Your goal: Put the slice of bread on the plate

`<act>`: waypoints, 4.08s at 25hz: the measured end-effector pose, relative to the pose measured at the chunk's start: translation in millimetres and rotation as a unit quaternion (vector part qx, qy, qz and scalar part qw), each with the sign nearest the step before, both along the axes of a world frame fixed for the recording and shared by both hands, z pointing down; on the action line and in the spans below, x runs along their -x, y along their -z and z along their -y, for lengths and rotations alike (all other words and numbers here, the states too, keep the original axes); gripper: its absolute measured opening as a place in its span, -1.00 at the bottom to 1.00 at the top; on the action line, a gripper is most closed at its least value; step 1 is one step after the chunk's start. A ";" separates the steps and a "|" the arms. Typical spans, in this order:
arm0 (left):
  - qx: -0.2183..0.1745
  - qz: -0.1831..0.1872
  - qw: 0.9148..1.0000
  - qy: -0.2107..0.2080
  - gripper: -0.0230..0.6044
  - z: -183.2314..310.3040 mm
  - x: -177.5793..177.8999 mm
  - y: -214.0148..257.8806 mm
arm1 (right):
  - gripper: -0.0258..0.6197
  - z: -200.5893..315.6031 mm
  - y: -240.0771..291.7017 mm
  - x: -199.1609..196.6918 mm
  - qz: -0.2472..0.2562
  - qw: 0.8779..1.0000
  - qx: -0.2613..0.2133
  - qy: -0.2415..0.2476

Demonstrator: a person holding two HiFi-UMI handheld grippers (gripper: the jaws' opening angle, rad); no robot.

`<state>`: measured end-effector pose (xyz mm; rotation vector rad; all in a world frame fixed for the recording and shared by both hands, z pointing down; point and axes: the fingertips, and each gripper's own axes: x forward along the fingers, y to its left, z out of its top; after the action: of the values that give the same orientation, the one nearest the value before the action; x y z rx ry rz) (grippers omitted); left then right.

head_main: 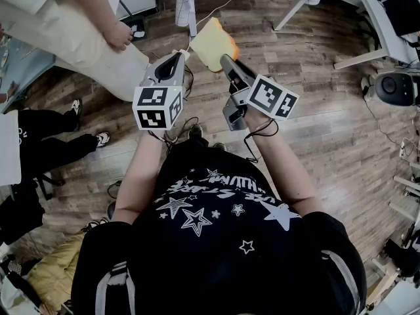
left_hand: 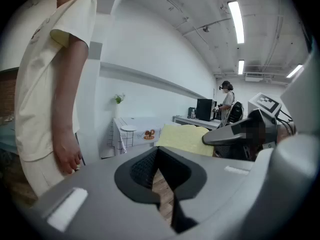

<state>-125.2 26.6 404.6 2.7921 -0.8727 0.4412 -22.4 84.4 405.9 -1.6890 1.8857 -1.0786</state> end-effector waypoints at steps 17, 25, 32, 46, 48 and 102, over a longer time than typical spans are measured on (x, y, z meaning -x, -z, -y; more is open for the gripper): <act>0.006 0.000 1.000 0.013 -0.90 -63.7 -10.1 -5.0 | -0.62 -62.5 0.2 -8.9 -0.009 1.000 0.000 0.014; 0.008 0.005 1.000 0.000 -0.90 -79.6 -20.2 -9.0 | -0.62 -82.7 -2.8 -19.8 -0.017 1.000 0.005 -0.002; 0.017 0.004 1.000 0.000 -0.90 -86.7 -11.6 -18.8 | -0.62 -92.7 -16.6 -29.1 -0.008 1.000 0.021 -0.019; 0.018 -0.019 1.000 -0.010 -0.90 25.3 -70.0 -20.5 | -0.62 4.4 -20.4 -80.8 -0.005 0.999 0.031 -0.030; 0.015 -0.022 1.000 -0.010 -0.90 51.0 -80.0 -18.1 | -0.62 31.3 -17.8 -90.7 -0.007 0.999 0.030 -0.029; 0.031 0.010 0.988 0.154 -0.90 397.2 -163.7 -43.0 | -0.62 460.1 -66.0 -215.0 0.015 0.987 0.096 0.130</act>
<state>38.5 -370.6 447.6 2.5393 -1.2456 0.4366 192.7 -375.7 471.9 -1.5417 2.0824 -1.4180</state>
